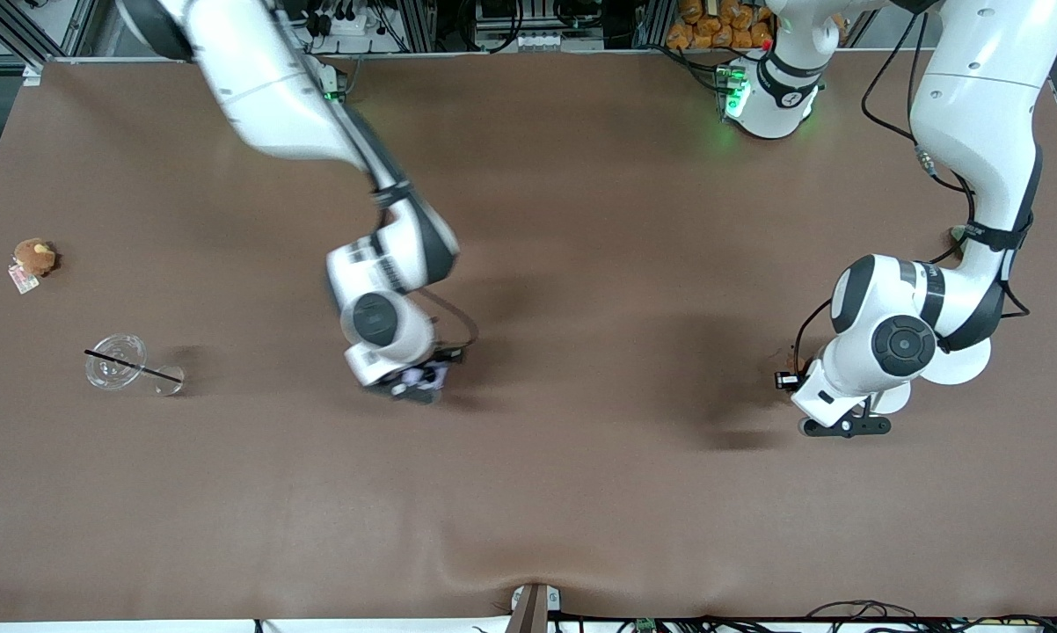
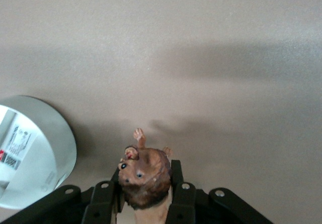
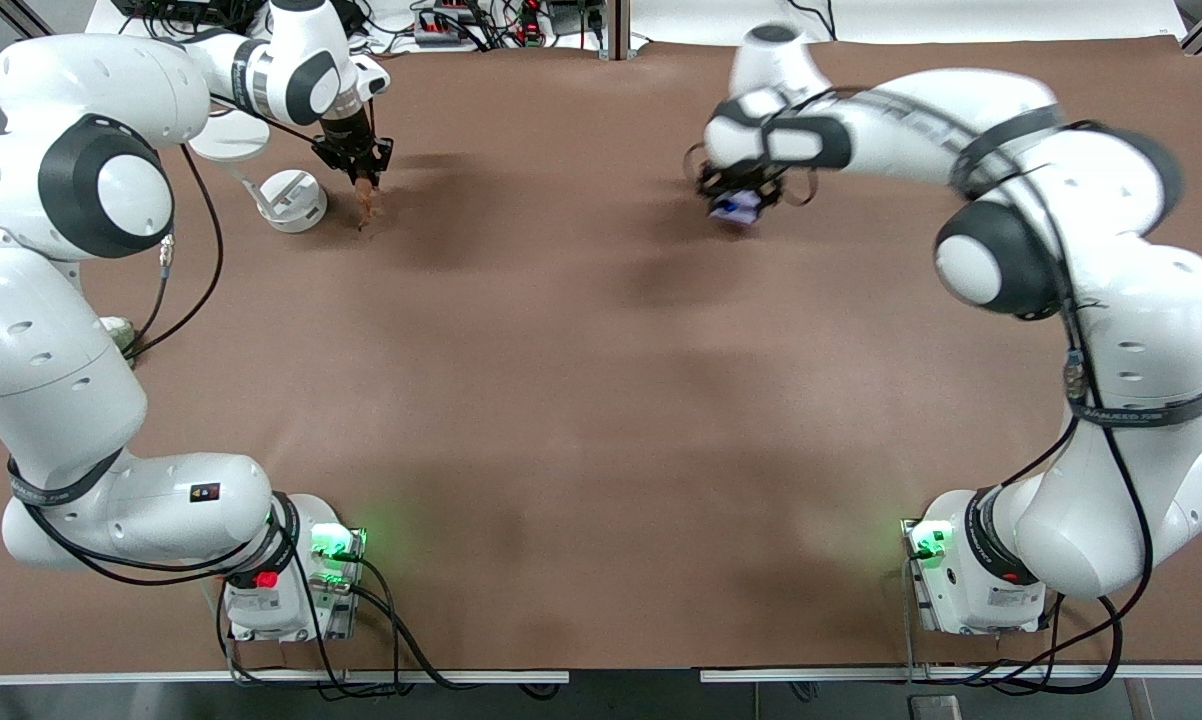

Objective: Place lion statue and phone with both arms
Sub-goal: 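Lower the lion beside the lamp while the right gripper carries the phone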

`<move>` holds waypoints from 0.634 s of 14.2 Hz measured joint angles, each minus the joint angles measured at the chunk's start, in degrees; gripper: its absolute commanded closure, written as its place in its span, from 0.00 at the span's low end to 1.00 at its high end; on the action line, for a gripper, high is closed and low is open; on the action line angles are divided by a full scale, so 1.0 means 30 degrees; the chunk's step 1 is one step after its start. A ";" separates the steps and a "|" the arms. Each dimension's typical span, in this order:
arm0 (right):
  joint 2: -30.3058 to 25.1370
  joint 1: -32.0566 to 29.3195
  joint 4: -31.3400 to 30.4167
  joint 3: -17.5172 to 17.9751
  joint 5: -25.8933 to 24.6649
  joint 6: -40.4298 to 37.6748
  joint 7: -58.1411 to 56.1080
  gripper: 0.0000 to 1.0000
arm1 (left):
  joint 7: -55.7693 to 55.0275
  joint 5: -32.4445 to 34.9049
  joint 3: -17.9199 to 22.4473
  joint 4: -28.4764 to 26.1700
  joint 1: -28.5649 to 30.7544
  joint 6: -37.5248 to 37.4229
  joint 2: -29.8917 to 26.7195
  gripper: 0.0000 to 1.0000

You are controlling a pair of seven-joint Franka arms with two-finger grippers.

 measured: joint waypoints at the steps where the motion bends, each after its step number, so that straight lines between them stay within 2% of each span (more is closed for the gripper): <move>1: -0.0414 -0.1112 -0.0026 -0.0039 -0.0009 -0.0415 -0.1470 0.64 | 0.0195 0.0137 0.0036 0.0000 0.0009 0.0131 0.0079 0.96; 4: -0.1585 -0.3925 -0.0926 -0.0091 -0.0144 -0.1206 -0.5019 0.64 | 0.0521 0.0637 0.0128 0.0000 0.0295 0.0272 0.0162 0.95; 7: -0.3170 -0.5517 -0.3248 -0.0096 -0.1952 -0.1024 -0.6729 0.64 | 0.1201 0.0831 0.0142 -0.0002 0.0713 0.0532 0.0322 0.94; 9: -0.4031 -0.6702 -0.4812 -0.0106 -0.2280 -0.0501 -0.8223 0.63 | 0.1513 0.0913 0.0147 -0.0002 0.0987 0.0633 0.0452 0.92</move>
